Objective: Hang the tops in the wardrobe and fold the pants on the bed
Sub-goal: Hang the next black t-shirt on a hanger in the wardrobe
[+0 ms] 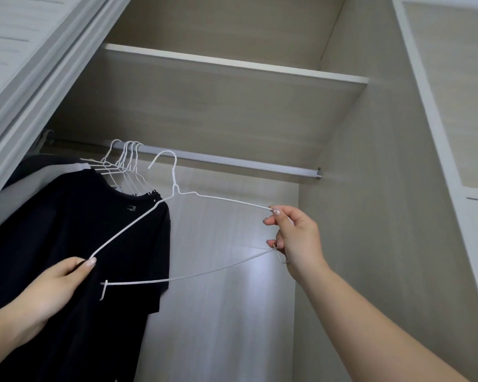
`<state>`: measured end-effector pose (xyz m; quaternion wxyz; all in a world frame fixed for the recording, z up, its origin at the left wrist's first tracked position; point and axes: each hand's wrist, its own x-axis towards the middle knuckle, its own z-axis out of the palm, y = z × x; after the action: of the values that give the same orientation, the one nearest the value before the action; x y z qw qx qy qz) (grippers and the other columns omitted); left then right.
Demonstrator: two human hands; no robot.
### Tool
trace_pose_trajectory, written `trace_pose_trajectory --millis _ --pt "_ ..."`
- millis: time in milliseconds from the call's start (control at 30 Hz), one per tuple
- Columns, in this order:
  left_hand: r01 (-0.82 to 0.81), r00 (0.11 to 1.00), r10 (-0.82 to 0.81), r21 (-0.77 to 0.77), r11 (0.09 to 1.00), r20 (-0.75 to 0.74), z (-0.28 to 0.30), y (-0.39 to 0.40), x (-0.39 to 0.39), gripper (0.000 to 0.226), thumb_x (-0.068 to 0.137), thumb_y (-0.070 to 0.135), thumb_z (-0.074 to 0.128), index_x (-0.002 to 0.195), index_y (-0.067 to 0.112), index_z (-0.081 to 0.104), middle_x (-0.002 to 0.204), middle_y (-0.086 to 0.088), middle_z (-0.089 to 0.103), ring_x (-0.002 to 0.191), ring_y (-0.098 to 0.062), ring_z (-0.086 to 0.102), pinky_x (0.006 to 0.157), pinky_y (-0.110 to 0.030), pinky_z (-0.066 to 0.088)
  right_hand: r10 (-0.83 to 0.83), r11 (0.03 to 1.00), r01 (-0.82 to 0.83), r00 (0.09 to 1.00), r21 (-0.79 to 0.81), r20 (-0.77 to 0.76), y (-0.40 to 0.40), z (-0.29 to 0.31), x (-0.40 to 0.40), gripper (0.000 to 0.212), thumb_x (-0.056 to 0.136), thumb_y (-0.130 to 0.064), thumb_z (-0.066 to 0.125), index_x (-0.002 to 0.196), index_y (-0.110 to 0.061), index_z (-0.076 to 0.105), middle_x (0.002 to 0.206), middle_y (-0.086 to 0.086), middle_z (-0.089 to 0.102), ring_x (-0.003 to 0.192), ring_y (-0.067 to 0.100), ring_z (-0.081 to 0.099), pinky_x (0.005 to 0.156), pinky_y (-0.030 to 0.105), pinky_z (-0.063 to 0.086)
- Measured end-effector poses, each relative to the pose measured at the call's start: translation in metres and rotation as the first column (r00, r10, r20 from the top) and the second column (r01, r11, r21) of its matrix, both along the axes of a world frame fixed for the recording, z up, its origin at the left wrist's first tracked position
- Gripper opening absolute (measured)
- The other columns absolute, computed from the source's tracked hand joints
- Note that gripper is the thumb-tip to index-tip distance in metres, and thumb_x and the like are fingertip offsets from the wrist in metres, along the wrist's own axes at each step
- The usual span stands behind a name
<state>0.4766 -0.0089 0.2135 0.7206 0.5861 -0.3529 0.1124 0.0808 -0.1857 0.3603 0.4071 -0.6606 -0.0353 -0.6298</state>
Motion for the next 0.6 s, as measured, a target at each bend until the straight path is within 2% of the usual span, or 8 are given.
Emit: trace_pose_trajectory --millis 67,167,233,333,433,533,600 --pt "-0.046 0.999 0.045 -0.048 0.998 -0.014 -0.005 0.003 0.021 0.06 0.065 0.084 0.056 0.086 0.03 0.07 0.075 -0.001 0.073 0.068 -0.023 0.072 0.059 -0.04 0.058 0.013 1.0 -0.013 1.0 0.016 0.0 -0.003 -0.002 0.001 0.013 0.094 -0.015 0.055 0.089 -0.019 0.067 0.067 -0.008 0.067 0.033 0.009 0.031 0.045 0.019 0.047" --pt "-0.019 1.0 0.018 -0.038 0.999 -0.019 -0.008 0.008 0.026 0.058 0.068 0.078 0.062 0.087 0.024 0.07 0.078 -0.01 0.071 0.067 -0.026 0.07 0.062 -0.041 0.058 -0.005 1.0 0.005 1.0 0.001 -0.018 -0.008 -0.006 0.001 0.015 0.094 -0.015 0.056 0.087 -0.02 0.068 0.067 -0.007 0.067 0.033 0.009 0.031 0.044 0.019 0.046" --pt "0.082 0.996 -0.083 0.04 0.996 0.014 -0.004 0.007 0.004 0.061 0.069 0.075 0.064 0.093 0.019 0.069 0.081 -0.016 0.068 0.068 -0.027 0.067 0.066 -0.041 0.055 -0.02 0.999 0.019 0.999 -0.025 -0.037 -0.009 -0.011 0.003 0.015 0.093 -0.014 0.056 0.086 -0.02 0.068 0.068 -0.006 0.067 0.033 0.009 0.032 0.044 0.02 0.045" --pt "0.197 0.976 -0.205 0.113 0.974 0.066 0.009 0.002 -0.054 0.062 0.071 0.073 0.063 0.101 0.019 0.07 0.09 -0.008 0.072 0.08 -0.023 0.07 0.07 -0.036 0.056 -0.02 0.997 0.013 0.995 -0.074 -0.096 -0.005 -0.019 0.013 0.015 0.092 -0.011 0.056 0.085 -0.018 0.067 0.066 -0.005 0.068 0.033 0.009 0.032 0.042 0.02 0.044" --pt "0.253 0.958 -0.26 0.067 0.965 0.119 0.025 -0.005 -0.104 0.041 0.082 0.059 0.059 0.089 0.021 0.073 0.096 0.002 0.074 0.086 -0.019 0.072 0.073 -0.032 0.054 -0.02 0.995 0.005 0.987 -0.099 -0.158 -0.001 -0.029 0.021 0.013 0.092 -0.012 0.057 0.086 -0.018 0.068 0.067 -0.004 0.068 0.034 0.011 0.034 0.043 0.021 0.045" --pt "0.181 0.978 -0.176 -0.037 0.983 0.115 0.039 -0.006 -0.13 0.037 0.089 0.045 0.056 0.078 0.012 0.07 0.087 0.004 0.075 0.08 -0.019 0.07 0.075 -0.035 0.052 -0.031 0.997 0.019 0.987 -0.075 -0.155 -0.005 -0.04 0.022 0.013 0.092 -0.014 0.058 0.086 -0.019 0.068 0.068 -0.003 0.068 0.035 0.012 0.035 0.044 0.022 0.046" --pt "0.057 0.991 -0.046 -0.082 0.995 0.129 0.047 -0.007 -0.142 0.042 0.088 0.046 0.057 0.077 0.007 0.064 0.074 0.006 0.073 0.067 -0.011 0.065 0.068 -0.032 0.048 -0.024 0.998 0.015 0.987 -0.058 -0.16 -0.009 -0.048 0.022 0.014 0.092 -0.015 0.058 0.085 -0.021 0.069 0.066 -0.004 0.066 0.035 0.012 0.035 0.045 0.023 0.047"
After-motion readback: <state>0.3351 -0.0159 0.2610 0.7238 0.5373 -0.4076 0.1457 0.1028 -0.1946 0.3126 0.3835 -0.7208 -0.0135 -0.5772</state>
